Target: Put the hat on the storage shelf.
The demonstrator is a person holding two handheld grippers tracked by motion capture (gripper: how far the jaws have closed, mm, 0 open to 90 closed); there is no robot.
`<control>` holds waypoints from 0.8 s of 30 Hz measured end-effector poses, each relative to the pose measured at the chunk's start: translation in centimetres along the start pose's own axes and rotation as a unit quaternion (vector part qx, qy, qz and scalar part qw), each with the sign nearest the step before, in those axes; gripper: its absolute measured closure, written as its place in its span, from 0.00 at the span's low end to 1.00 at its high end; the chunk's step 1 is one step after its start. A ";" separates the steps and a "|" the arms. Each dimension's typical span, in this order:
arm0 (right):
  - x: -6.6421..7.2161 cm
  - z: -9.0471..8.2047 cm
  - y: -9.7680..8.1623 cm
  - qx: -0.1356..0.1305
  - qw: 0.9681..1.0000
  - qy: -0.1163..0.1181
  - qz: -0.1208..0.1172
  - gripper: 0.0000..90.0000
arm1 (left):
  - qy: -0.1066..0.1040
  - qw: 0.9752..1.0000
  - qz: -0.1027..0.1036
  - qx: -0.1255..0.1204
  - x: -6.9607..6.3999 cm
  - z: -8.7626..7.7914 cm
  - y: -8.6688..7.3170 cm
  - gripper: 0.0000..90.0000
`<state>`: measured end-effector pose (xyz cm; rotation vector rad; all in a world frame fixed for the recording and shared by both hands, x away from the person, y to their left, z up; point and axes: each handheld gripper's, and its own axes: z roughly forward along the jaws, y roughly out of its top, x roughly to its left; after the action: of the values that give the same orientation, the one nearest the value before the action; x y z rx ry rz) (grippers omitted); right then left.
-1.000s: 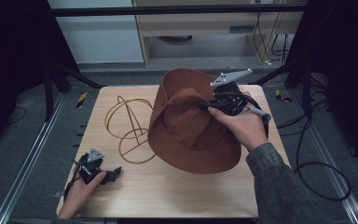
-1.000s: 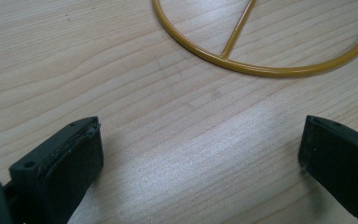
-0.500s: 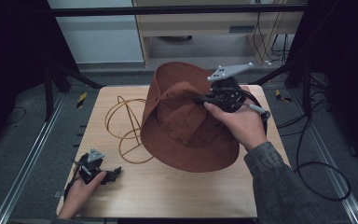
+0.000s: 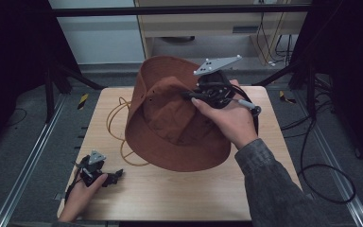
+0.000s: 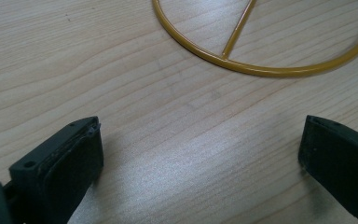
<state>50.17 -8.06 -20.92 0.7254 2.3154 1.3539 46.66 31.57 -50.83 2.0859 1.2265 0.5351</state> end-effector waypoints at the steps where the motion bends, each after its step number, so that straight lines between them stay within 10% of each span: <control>1: 0.2 0.1 0.2 -0.001 1.000 0.002 -0.001 0.99 | 0.000 1.000 0.000 0.000 0.0 0.0 0.0 0.00; 24: 2.2 3.0 3.4 -0.022 1.000 0.014 -0.010 0.99 | -0.001 1.000 0.002 0.002 0.0 0.0 0.0 0.00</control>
<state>50.86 -3.27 -19.52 0.6722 2.3002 1.4120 46.69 31.59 -50.81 2.0917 1.2230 0.5322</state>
